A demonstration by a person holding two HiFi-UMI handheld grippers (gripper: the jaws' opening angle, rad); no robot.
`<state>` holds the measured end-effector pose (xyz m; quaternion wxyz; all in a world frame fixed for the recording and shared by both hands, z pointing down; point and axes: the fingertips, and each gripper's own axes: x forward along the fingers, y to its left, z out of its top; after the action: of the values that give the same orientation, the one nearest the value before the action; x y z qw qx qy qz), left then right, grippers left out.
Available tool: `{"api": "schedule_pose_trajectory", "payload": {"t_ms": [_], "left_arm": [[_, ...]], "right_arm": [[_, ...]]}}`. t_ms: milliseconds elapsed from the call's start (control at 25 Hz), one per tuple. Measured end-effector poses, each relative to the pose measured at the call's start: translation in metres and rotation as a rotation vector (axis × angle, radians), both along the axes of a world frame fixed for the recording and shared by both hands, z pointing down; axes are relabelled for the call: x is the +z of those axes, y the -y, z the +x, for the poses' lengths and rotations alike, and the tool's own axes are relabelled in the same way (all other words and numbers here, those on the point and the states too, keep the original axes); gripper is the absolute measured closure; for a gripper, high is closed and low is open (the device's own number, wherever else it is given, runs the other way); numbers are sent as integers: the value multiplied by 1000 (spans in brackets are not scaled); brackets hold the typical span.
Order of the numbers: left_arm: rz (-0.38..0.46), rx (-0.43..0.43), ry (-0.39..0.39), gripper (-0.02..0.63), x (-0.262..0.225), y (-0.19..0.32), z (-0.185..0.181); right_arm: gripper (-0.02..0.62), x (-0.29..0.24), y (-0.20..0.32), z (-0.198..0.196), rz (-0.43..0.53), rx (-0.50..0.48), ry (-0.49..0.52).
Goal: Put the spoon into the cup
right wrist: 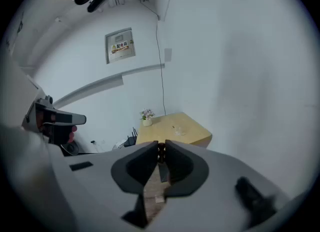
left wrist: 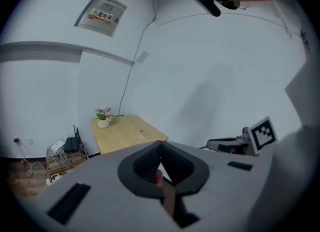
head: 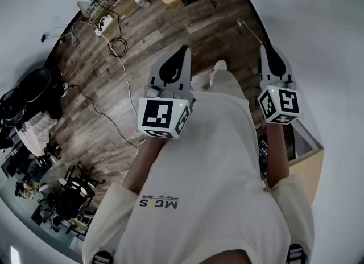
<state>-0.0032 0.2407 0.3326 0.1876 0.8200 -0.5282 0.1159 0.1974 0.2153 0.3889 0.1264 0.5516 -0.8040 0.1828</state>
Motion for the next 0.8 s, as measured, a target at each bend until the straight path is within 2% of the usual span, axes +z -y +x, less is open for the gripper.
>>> {"api": "schedule_pose_trajectory", "payload": {"t_ms": [240,520,800], "left_arm": [[-42,24,-17,595,7,-36,-51],[-12,68,-64,595,-15,-54,-129],[7,147,-75,595,-16,-62,-178]], "right_arm": [[540,-24,-64,-51,63,85,-147],[540,-72,-93,-137,137,149,-182],[540,-85,-103,-184,161,251,-156]]}}
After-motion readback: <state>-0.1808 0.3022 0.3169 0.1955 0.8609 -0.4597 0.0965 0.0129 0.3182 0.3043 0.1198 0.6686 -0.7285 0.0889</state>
